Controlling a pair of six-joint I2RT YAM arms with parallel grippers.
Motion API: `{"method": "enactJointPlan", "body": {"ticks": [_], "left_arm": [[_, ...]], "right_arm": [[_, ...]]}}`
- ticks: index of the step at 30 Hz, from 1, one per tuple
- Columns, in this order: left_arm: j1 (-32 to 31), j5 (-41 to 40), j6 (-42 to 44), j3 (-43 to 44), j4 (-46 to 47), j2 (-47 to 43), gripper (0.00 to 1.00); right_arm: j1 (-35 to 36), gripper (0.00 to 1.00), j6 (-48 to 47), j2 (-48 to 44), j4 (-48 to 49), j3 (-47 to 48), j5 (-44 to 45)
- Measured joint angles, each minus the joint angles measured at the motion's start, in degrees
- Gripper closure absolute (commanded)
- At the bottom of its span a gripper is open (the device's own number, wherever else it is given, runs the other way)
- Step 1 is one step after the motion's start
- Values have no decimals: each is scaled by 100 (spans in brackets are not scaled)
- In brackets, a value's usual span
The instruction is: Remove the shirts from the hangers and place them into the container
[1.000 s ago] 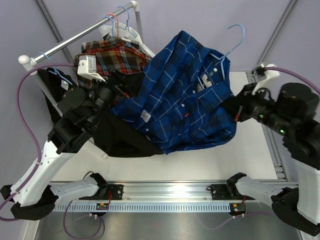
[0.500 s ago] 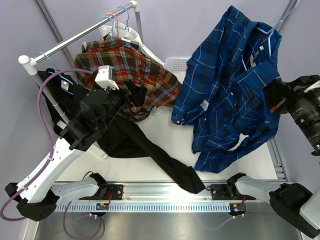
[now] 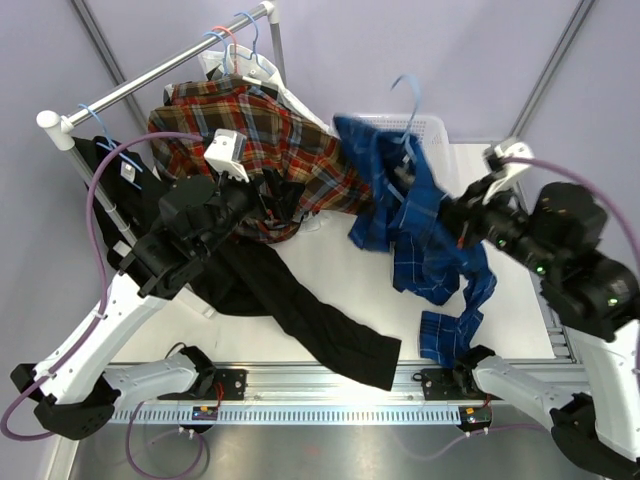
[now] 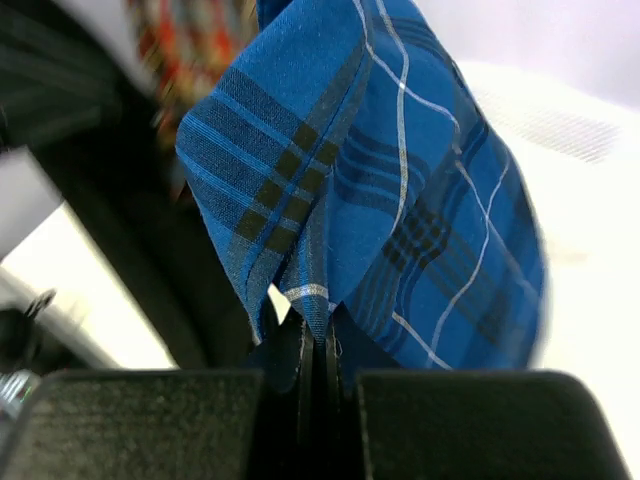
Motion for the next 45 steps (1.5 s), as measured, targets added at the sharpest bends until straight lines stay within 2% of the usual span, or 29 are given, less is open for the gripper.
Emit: {"method": "enactJointPlan", "body": {"ticks": [4, 8, 14, 20, 24, 27, 34, 35, 37, 38, 40, 42, 45], "left_arm": [[-2, 605, 208, 457, -9, 260, 1], [-258, 1069, 343, 1292, 26, 820, 3], [-1145, 1121, 509, 2715, 133, 2068, 13], [-1530, 796, 638, 3263, 116, 2931, 22], [-1576, 496, 721, 3300, 72, 3222, 35], [-1574, 315, 820, 3322, 9, 3346, 61], [-1547, 151, 1117, 3526, 22, 3458, 96], [-1526, 114, 1204, 3526, 26, 3458, 100], [-1497, 39, 1300, 3521, 50, 3482, 100], [-1486, -26, 1331, 3521, 79, 3504, 100], [-1458, -201, 1349, 3521, 177, 3567, 100], [-1423, -413, 1349, 3528, 284, 3661, 100], [-1368, -761, 1364, 3637, 398, 3926, 100]], "right_arm": [[0, 100, 133, -385, 184, -1222, -575], [0, 100, 243, -597, 354, -1862, -826], [0, 100, 463, -774, 778, -2365, -1056], [0, 100, 579, -848, 970, -2516, -1134], [0, 100, 603, -879, 1025, -2520, -1143], [0, 100, 608, -883, 1025, -2520, -1174], [0, 98, 623, -826, 1095, -2516, -1067], [0, 91, 623, -796, 1117, -2505, -1036], [2, 74, 636, -695, 1134, -2452, -946], [2, 57, 651, -627, 1141, -2409, -883], [0, 35, 669, -498, 1130, -2306, -678], [0, 18, 662, -323, 1045, -2092, -420], [0, 14, 619, -70, 802, -1602, -63]]}}
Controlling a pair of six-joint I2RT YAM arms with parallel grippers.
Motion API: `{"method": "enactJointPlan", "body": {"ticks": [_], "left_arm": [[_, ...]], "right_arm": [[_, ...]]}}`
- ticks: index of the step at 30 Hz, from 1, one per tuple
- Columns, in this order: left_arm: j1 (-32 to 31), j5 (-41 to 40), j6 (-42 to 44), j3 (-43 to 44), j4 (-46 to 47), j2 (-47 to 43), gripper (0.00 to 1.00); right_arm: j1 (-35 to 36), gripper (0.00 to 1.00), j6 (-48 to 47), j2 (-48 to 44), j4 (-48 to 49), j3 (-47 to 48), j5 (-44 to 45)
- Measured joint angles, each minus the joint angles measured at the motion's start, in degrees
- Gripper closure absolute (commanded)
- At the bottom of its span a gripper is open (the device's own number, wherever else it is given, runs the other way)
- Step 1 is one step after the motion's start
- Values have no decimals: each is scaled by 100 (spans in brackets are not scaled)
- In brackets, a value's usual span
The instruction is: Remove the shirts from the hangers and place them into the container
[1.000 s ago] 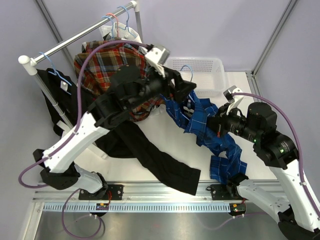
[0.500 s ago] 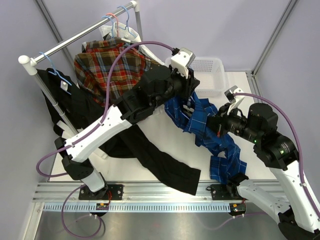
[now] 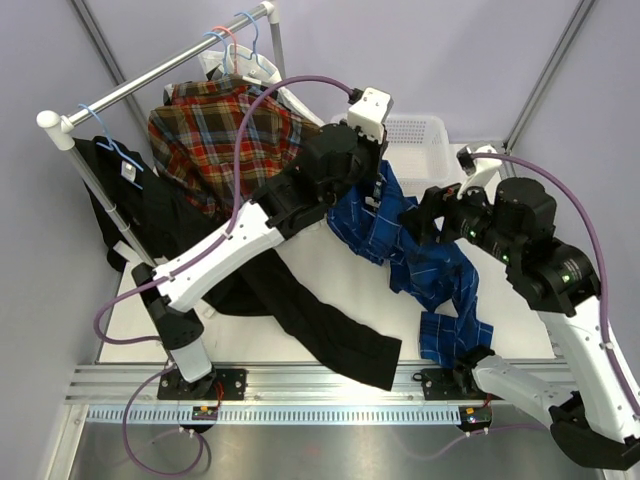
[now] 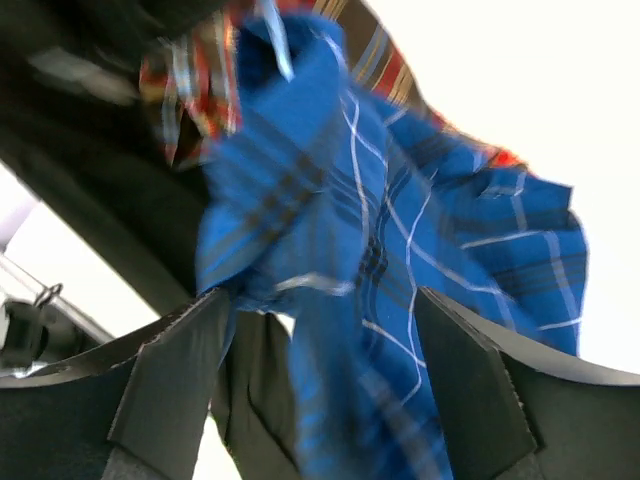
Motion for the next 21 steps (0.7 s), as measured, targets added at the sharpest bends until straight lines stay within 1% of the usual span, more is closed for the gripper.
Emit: {"method": "enactJointPlan", "body": {"ticks": [5, 9, 10, 14, 17, 21], "left_arm": [[90, -494, 87, 234, 186, 529, 100], [131, -713, 109, 496, 212, 855, 100], [138, -737, 109, 542, 225, 896, 100], [142, -780, 103, 667, 297, 977, 100], [142, -791, 83, 688, 341, 979, 100], [146, -796, 63, 688, 341, 979, 100]], "right_arm": [[0, 15, 11, 20, -216, 715, 328], [0, 21, 184, -192, -164, 774, 280], [0, 23, 251, -249, -109, 708, 275], [0, 23, 597, -350, 177, 151, 256], [0, 23, 955, -201, 280, -424, 317], [0, 23, 1412, 101, 380, -920, 444]]}}
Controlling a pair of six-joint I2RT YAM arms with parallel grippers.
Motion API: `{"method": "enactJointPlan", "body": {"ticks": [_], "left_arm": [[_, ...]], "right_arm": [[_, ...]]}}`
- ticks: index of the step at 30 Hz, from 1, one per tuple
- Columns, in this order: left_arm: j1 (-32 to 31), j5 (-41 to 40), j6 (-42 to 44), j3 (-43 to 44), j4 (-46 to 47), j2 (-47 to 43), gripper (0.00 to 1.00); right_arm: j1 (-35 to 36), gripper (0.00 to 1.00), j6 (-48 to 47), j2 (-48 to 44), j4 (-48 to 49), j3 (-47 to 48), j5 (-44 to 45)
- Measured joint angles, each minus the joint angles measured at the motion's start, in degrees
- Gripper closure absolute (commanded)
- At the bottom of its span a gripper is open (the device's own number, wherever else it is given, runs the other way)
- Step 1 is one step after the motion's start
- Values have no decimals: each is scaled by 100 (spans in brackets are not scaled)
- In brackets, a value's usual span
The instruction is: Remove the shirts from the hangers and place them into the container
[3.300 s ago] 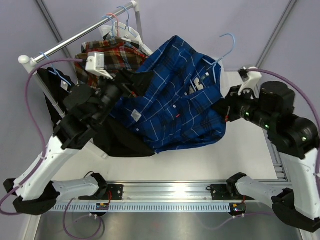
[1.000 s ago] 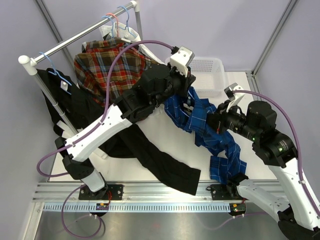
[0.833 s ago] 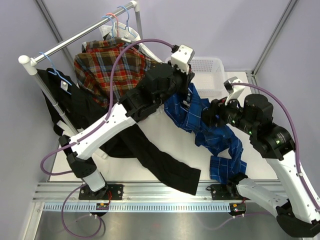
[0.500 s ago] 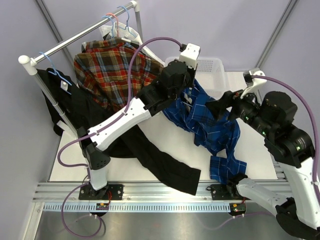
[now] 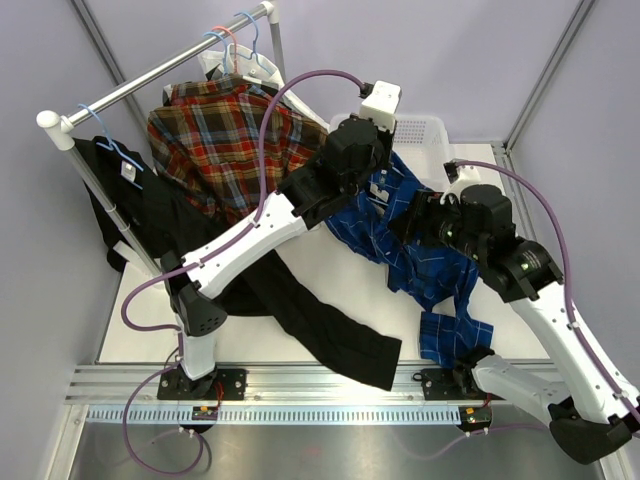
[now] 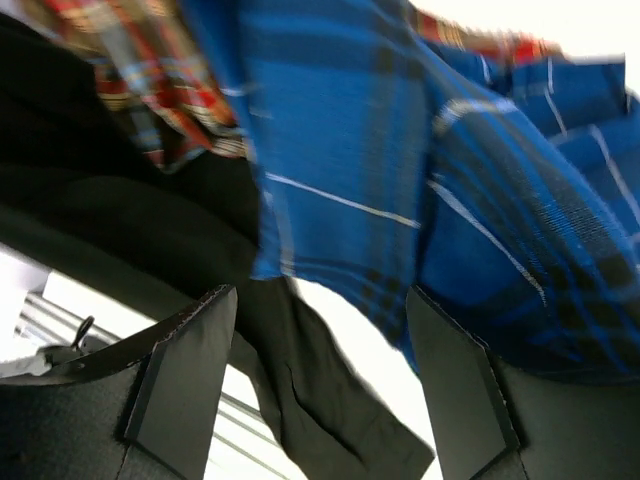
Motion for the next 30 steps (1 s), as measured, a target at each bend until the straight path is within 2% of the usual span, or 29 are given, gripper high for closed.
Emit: {"method": "enactJointPlan", "body": {"ticks": [4, 9, 11, 12, 13, 16, 17, 18, 23, 30], "left_arm": [[0, 2, -24, -9, 11, -2, 100], [4, 4, -61, -85, 37, -52, 100], [13, 4, -66, -125, 46, -92, 100], [22, 4, -70, -153, 50, -120, 100], [33, 4, -76, -170, 50, -142, 100], [72, 22, -114, -179, 52, -192, 100], [85, 28, -127, -201, 61, -216, 100], [96, 33, -138, -232, 66, -243, 100], [170, 61, -181, -352, 114, -295, 100], [520, 140, -409, -765, 166, -459, 100]], "right_arm": [[0, 29, 304, 39, 216, -269, 184], [0, 29, 555, 37, 560, -363, 245], [0, 35, 636, 37, 636, -411, 321], [0, 42, 664, 35, 669, -446, 345], [0, 54, 686, 31, 708, -487, 358], [0, 78, 741, 7, 745, -601, 385], [0, 92, 761, 0, 743, -610, 404], [0, 98, 754, -7, 745, -608, 422], [0, 100, 752, -96, 509, -466, 780], [2, 100, 675, -590, -457, 400, 1950]]}}
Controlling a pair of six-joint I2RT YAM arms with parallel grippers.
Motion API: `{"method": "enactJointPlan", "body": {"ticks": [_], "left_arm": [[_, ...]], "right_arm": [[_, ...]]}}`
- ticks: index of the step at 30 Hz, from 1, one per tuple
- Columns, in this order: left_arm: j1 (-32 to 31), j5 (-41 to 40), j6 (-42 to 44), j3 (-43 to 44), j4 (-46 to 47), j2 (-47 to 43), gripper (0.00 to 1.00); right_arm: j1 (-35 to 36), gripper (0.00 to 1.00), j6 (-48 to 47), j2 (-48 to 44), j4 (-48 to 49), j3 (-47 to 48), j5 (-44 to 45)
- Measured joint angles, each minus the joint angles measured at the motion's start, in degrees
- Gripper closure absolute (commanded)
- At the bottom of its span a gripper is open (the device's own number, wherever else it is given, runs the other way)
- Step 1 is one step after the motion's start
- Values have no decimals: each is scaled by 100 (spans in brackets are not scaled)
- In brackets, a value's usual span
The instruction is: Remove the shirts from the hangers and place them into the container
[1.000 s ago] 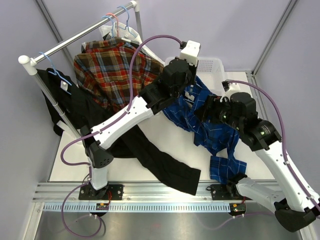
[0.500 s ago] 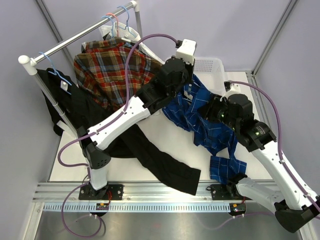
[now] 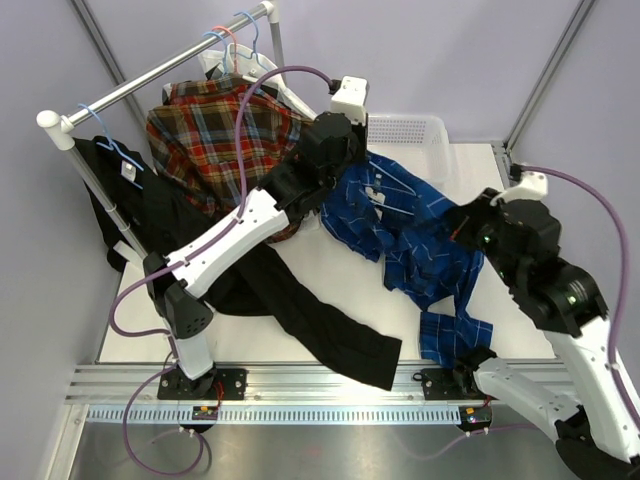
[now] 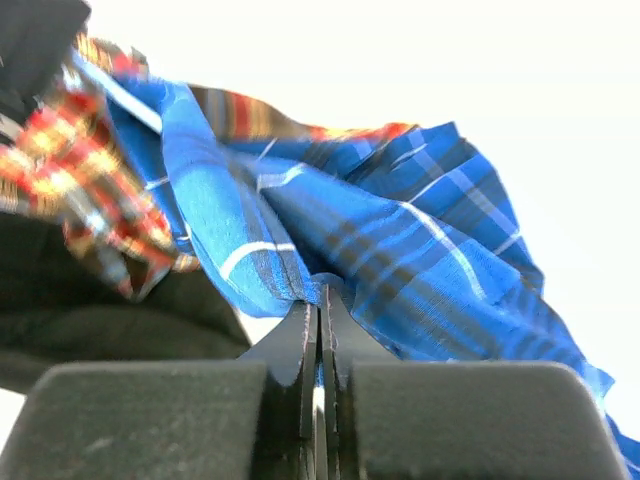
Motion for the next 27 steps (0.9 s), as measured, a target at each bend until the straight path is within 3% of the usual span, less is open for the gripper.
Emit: {"method": "enactJointPlan", "body": {"ticks": [9, 16, 27], "left_arm": [[146, 466, -332, -649, 210, -459, 100], [511, 1182, -675, -1169, 284, -962, 100], [645, 1362, -404, -1991, 479, -1506, 100]], "right_arm": [[22, 100, 46, -461, -1110, 393, 1423], [26, 100, 177, -546, -1167, 2, 1523], [37, 100, 273, -750, -1478, 216, 1799]]}}
